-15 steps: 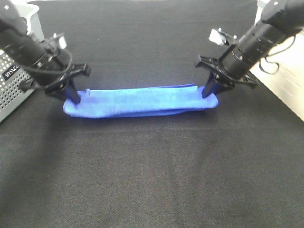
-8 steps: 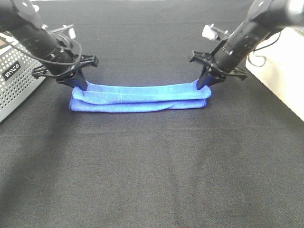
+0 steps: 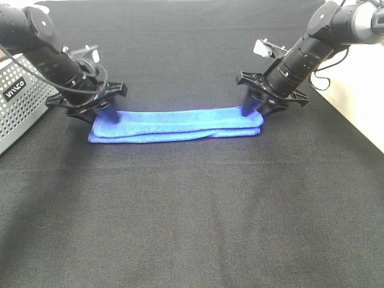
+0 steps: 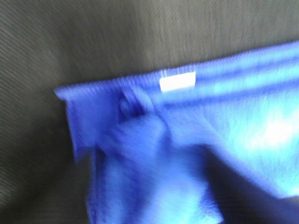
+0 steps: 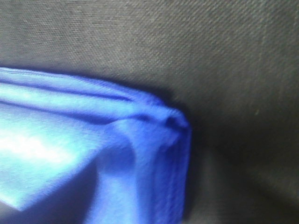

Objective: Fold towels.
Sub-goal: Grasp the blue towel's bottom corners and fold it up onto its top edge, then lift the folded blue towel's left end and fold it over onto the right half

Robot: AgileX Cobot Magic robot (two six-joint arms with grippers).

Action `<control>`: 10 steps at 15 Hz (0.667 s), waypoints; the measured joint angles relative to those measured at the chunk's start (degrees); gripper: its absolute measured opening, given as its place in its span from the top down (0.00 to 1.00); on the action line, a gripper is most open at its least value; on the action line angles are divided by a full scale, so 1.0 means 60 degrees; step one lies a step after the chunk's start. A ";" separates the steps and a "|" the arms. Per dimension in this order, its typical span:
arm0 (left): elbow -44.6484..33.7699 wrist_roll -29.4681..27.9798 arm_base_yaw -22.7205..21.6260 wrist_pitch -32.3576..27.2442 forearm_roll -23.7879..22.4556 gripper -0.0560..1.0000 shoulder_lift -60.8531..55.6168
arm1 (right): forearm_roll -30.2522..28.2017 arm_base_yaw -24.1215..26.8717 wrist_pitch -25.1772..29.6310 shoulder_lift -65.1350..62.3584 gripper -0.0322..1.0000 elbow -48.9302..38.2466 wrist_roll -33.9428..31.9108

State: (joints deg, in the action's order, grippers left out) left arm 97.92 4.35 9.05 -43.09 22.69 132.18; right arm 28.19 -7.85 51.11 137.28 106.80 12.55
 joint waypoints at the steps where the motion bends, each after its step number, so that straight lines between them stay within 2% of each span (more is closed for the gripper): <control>1: 0.0057 -0.0277 0.0000 0.0000 -0.0143 0.22 -0.0057 | -0.0010 0.0000 0.0162 0.0000 0.26 0.0067 -0.0172; 2: 0.0143 -0.0497 0.0000 0.0000 -0.0392 0.19 -0.0153 | -0.0076 0.0000 0.0401 0.0000 0.22 0.0143 -0.0296; 4: 0.0306 -0.0726 0.0000 -0.0325 -0.0649 0.17 -0.0220 | -0.0363 0.0000 0.0993 -0.0019 0.19 0.0220 -0.0487; 10: 0.0315 -0.0649 0.0000 -0.0869 -0.0286 0.17 0.0220 | -0.0554 0.0000 0.1280 -0.0019 0.18 0.0220 -0.0525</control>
State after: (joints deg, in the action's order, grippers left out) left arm 99.81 0.46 9.05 -48.30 20.97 133.50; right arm 24.87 -7.85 58.79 137.17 108.12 9.40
